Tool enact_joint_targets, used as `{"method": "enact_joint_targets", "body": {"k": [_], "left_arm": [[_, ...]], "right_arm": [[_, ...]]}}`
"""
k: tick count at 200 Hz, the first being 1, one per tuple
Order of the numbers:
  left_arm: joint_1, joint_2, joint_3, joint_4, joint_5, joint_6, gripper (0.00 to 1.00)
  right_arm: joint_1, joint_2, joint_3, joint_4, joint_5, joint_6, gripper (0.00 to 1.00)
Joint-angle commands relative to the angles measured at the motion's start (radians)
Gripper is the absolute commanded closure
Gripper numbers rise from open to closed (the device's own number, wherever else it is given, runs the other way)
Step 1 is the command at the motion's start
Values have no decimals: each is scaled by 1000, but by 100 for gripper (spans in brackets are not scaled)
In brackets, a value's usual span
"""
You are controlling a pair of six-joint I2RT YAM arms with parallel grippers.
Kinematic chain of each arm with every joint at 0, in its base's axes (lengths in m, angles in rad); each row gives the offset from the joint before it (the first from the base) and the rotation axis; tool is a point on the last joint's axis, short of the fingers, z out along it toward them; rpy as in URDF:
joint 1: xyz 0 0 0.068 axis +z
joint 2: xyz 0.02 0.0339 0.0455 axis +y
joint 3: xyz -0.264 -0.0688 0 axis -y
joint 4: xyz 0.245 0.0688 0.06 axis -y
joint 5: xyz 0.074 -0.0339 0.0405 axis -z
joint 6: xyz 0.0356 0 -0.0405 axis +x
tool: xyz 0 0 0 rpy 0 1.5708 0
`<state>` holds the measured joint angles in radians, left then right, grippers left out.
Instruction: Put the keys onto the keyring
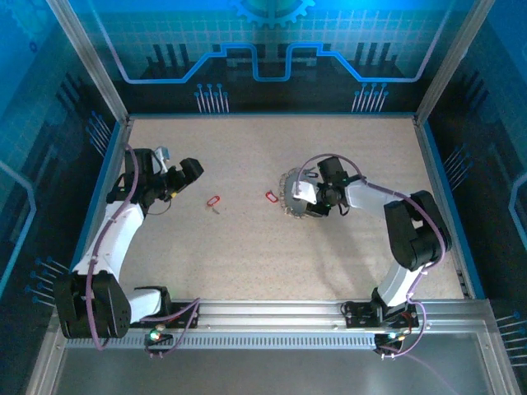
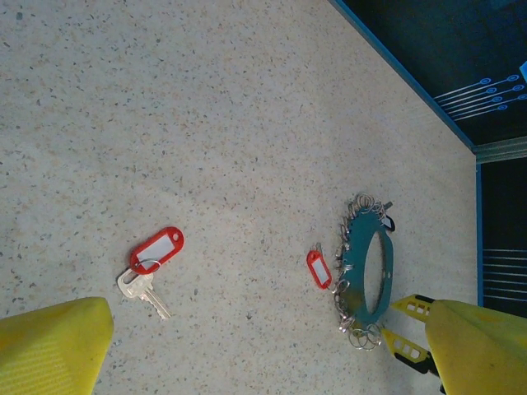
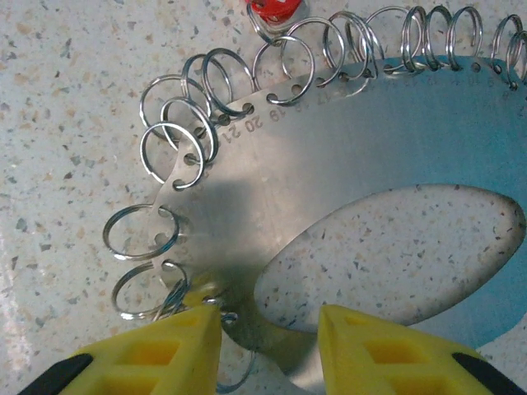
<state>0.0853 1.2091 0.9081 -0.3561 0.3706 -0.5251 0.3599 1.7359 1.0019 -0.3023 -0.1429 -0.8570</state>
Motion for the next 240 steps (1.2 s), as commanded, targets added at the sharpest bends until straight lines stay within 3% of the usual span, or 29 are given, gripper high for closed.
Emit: {"method": "enact_joint_targets", "body": {"k": [1,58,117,240], "left_arm": [[11,0,34,-26,-9,-1,1],[11,-3,32,-28,-15,1,1],[11,4,33,-25,-9,-1,1],[11,-3,37,-45,-25,11,1]], "right_arm": [[19,28,24,-31,-24,-5,64],[15,13,26,-89,5,-47,61],[-36,-113,2,-171,-74,-165,59],[-9,0,-38,-85,40,-188,61]]}}
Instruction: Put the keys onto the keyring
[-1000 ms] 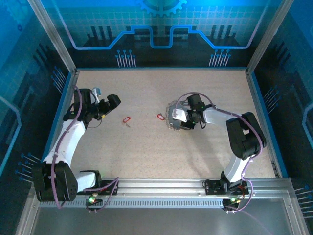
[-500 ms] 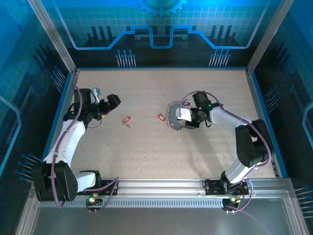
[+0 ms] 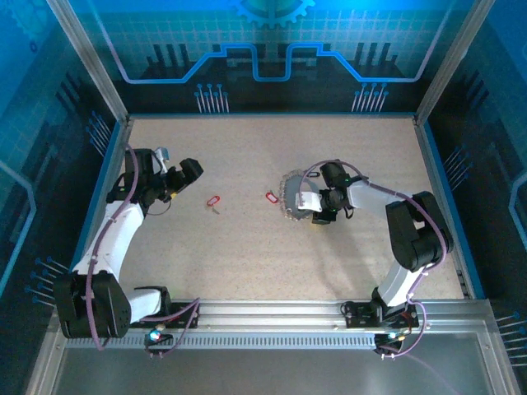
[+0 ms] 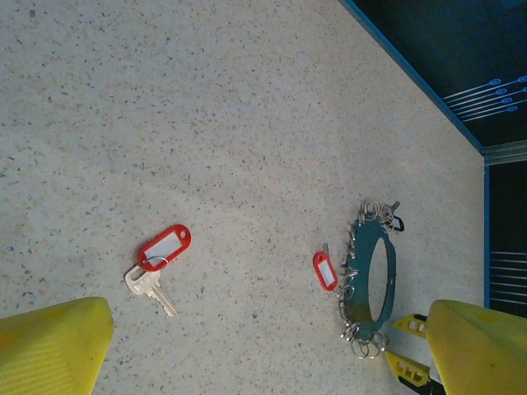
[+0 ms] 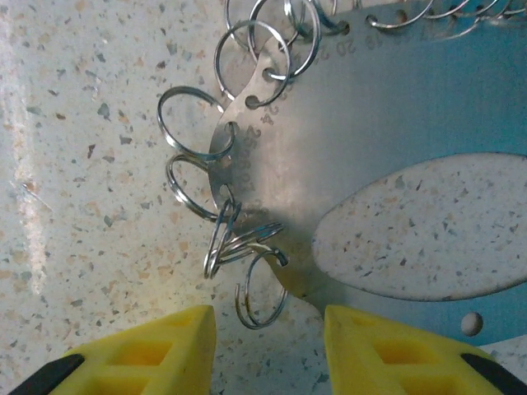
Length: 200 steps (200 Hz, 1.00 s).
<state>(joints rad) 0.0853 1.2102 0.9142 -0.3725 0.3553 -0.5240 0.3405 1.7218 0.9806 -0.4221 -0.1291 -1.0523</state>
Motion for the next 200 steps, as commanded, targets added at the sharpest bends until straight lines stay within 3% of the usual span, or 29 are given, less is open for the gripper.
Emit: {"method": "enact_joint_targets", "body": {"k": [1,20,77,109,142,200], "left_arm": [[11,-4,31,-26,-9,9,1],[11,-3,34,-24,-4,12,1],[11,2,36,-31,-8,12,1],[11,0,33,-20,-3,8,1],[12,-1,31,-24,-9,8,1],[11,-4,30,-7,15,13,1]], "right_arm": [[11,15,-17,37,26,8,62],[12,10,-26,60,21,18,67],[25,17,-32,59,-24,25,69],[28,26,-25,57,-17,31,81],[26,21,-30,69,2,37,83],[23,-58,-66,133,10,58,100]]}}
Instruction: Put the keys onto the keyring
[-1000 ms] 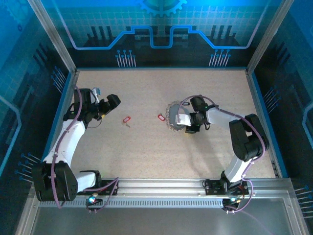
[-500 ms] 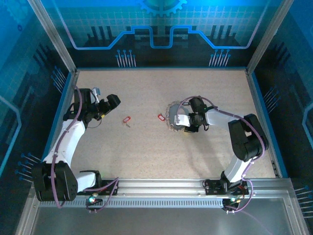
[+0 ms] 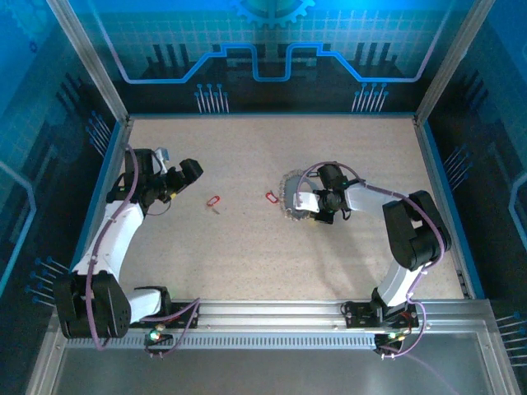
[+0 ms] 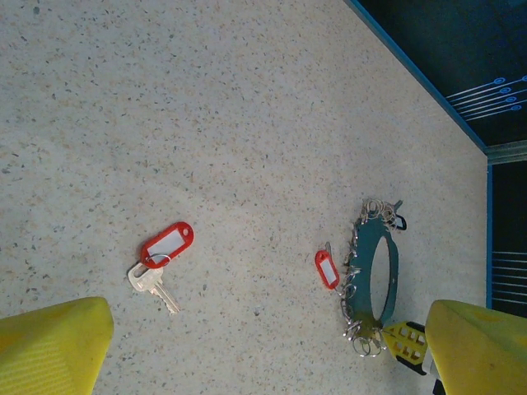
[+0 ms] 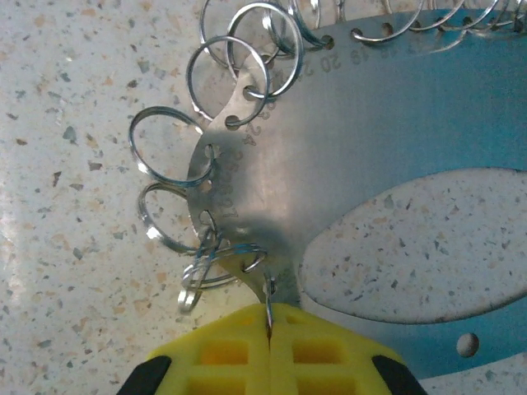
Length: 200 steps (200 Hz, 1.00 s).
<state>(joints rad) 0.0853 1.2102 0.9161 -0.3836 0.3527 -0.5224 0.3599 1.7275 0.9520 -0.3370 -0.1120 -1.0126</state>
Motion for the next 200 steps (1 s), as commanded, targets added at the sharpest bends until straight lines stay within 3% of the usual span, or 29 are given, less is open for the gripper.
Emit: {"method": "enact_joint_targets", "body": {"k": [1,24,65,109,128,149,170,200], "left_arm": [[11,-4,29,4,19,13,1],[11,-24,6,49,50,17,1],[-5,-101,-114,286,127,5,2],[-93,-197,-166,428,189,155,3],[-111,-233,-198,517,236,187,8],[-120,-264,-223,625,306,204,20],[-154,-297,-210,602,352,325,25],[-244,-342,-155,411,376,605,29]], "right_arm": [[4,-68,-40,50,-7,19,100],[-5,-139,-59,83,-28,26,100],[-3,-236,-47,55,-56,33,100],[20,-333,-23,30,-85,35,100],[34,-368,6,9,-92,38,100],[49,-417,30,-17,-136,16,100],[74,-451,61,-58,-196,-13,100],[117,-483,90,-125,-262,-99,100]]}}
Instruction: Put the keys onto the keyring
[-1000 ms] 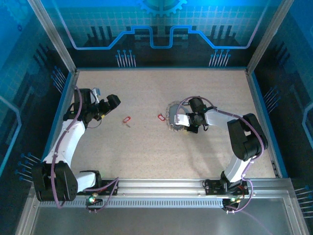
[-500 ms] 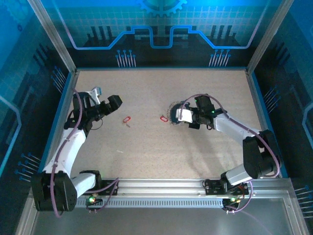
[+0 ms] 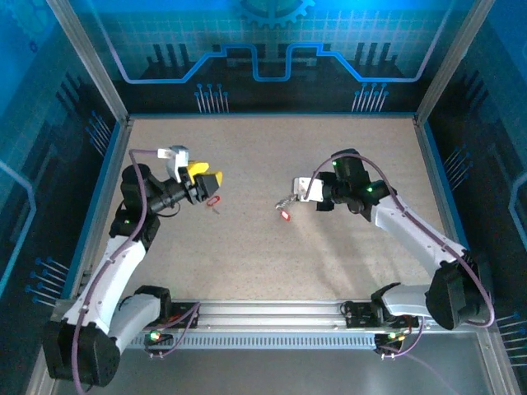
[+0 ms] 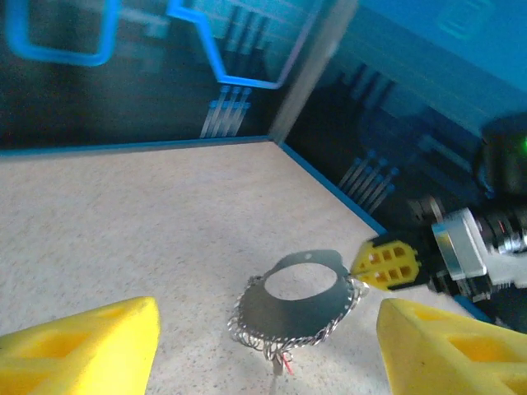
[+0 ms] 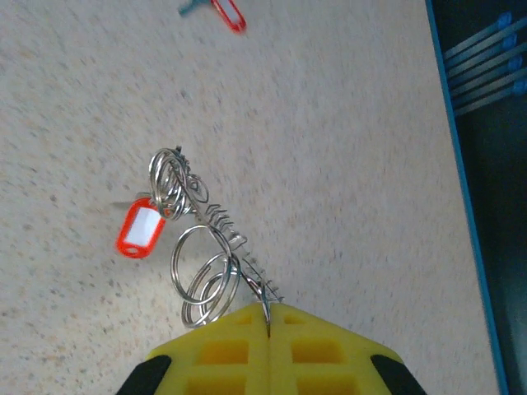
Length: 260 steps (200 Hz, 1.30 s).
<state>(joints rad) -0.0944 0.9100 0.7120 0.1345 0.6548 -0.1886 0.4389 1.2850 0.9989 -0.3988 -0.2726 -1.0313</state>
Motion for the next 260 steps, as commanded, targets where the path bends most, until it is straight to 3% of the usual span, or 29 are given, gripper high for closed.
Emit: {"method": "enact_joint_targets", "body": {"k": [1,34,72,111,126,161,211,260], "left_arm": [[-68,-44,50,-112,75,283,29],[-154,-79,66,-248,84,519,36],[-185,-79,81,-320,99,580,45],[-208,-61,81,-328,69,626,58],[-224,-74,51,-314,63,654,61],[-283,-112,-37,-250,-22,665,57],[-315,-75,-65,-197,-47,538,47],[-317,-90,-78,-208,-128,456,46]], "right_arm": [[39,-41,43,-65,-102,-85,100],[104,-46,95,-129,-112,-157,100],[245,-44,133,-166,0,-250,100],[290,14,212,-187,-77,-186,100],[294,23,192,-105,-155,-108,100],[308,57,155,22,-305,27,100],[326,132,222,28,-187,220,100],[339,143,244,80,-101,489,100]]}}
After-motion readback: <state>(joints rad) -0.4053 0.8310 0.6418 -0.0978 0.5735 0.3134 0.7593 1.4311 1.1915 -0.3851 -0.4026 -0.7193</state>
